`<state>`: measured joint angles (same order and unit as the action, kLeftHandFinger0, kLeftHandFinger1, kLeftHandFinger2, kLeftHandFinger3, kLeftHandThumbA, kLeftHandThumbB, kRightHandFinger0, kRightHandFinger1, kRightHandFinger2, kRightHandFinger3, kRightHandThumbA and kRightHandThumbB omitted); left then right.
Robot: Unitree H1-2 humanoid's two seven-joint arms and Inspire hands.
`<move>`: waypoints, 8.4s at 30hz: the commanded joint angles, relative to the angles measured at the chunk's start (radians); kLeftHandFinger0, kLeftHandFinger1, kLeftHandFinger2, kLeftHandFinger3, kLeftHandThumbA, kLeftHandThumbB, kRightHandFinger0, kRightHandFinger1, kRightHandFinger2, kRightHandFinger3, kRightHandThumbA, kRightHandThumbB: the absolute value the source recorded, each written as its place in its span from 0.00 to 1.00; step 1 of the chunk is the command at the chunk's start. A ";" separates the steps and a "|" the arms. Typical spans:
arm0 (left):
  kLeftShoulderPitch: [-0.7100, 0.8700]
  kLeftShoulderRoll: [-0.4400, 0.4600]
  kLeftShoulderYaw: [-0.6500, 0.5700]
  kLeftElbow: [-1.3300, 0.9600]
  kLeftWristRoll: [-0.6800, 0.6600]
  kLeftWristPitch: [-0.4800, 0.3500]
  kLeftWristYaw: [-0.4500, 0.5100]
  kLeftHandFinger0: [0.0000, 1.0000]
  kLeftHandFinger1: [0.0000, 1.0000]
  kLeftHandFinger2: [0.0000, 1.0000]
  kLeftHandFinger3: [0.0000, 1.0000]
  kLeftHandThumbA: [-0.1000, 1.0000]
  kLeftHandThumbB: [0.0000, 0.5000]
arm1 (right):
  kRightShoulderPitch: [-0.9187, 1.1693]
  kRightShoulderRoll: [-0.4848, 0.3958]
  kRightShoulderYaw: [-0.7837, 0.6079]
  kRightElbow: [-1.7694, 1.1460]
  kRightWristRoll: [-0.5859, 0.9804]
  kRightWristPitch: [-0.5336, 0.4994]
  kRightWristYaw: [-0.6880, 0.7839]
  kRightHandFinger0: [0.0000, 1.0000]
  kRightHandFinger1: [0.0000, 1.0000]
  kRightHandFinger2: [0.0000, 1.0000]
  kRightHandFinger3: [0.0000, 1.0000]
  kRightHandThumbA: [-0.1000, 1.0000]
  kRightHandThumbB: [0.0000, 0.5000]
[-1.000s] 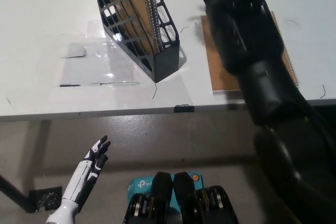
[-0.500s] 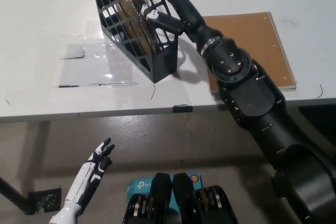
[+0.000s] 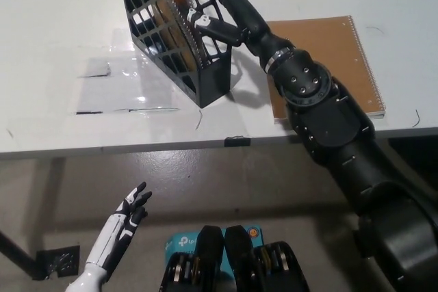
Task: Use the right hand to pick up a book from the book holder on the left side and put it on another book on the right side
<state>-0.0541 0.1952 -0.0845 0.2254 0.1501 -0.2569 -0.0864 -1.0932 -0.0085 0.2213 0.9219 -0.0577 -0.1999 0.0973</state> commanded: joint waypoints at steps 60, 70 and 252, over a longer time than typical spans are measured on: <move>-0.050 0.061 -0.054 -0.027 0.019 -0.013 -0.055 0.87 0.88 0.84 1.00 1.00 0.32 | -0.165 0.052 -0.142 0.034 0.085 0.009 0.066 1.00 1.00 1.00 1.00 1.00 1.00; -0.059 0.057 -0.055 -0.020 0.015 -0.006 -0.055 0.84 0.84 0.81 0.95 1.00 0.40 | -0.160 0.072 -0.138 0.080 0.077 0.019 0.071 1.00 1.00 1.00 1.00 1.00 0.96; -0.058 0.016 -0.008 0.015 0.045 -0.076 -0.023 0.97 1.00 1.00 1.00 1.00 0.51 | -0.225 -0.332 -0.408 0.468 0.357 0.322 0.018 0.00 0.25 0.98 1.00 0.00 0.15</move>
<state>-0.1003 0.2061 -0.1035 0.2605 0.1913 -0.3204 -0.1319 -1.2732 -0.3305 -0.2051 1.4092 0.3390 0.2063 0.0723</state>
